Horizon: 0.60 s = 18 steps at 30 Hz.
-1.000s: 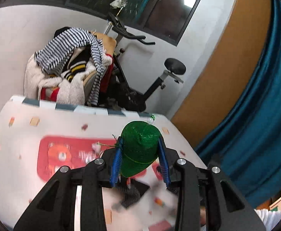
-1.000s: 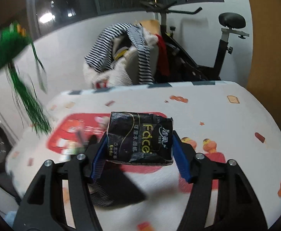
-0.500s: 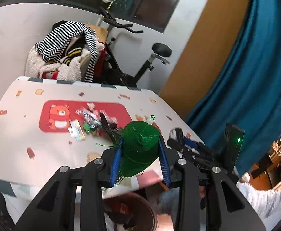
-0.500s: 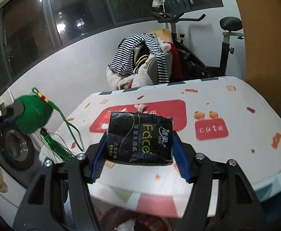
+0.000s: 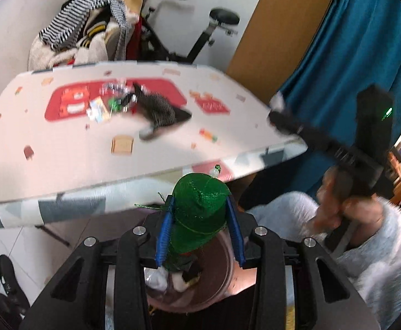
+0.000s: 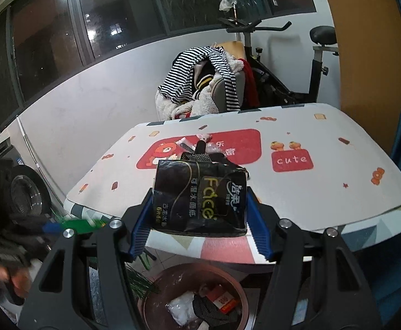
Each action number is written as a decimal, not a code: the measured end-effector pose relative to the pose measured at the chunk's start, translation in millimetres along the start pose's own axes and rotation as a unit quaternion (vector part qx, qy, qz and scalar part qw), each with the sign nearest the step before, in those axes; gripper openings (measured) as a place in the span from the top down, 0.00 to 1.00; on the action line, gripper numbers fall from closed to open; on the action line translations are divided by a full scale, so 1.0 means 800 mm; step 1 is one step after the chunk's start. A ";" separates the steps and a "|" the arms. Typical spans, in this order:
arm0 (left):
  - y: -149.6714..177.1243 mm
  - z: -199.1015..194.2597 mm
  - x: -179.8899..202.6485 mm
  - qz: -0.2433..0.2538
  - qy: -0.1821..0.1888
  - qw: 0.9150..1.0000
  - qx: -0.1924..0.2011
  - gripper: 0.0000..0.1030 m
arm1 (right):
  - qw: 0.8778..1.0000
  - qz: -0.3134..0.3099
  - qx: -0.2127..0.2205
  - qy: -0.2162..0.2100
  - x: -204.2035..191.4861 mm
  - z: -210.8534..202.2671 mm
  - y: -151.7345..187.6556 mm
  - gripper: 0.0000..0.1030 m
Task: Collect trash
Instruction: 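Carry the ornament over the bin and open the left gripper while the right gripper carries the tissue pack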
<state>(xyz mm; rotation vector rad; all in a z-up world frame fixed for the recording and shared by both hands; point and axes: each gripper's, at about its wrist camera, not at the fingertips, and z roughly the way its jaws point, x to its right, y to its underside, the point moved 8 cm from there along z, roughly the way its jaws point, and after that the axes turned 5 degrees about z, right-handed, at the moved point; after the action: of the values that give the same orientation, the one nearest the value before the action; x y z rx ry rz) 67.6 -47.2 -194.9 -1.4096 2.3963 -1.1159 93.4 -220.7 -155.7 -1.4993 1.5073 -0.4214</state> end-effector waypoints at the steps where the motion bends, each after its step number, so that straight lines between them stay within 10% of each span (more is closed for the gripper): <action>1: 0.006 0.007 -0.001 0.003 -0.003 1.000 -0.009 0.64 | 1.000 0.001 -0.001 0.001 0.001 -0.001 0.002 0.39; 18: 0.027 0.034 -0.018 0.042 -0.083 0.995 -0.043 0.22 | 1.000 0.007 -0.026 0.006 0.008 0.006 0.026 0.39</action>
<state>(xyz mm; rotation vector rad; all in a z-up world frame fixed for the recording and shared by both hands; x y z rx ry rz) 73.2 -43.7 -231.7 -1.3558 2.3862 -0.8505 86.1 -220.9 -176.8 -1.5279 1.5489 -0.3856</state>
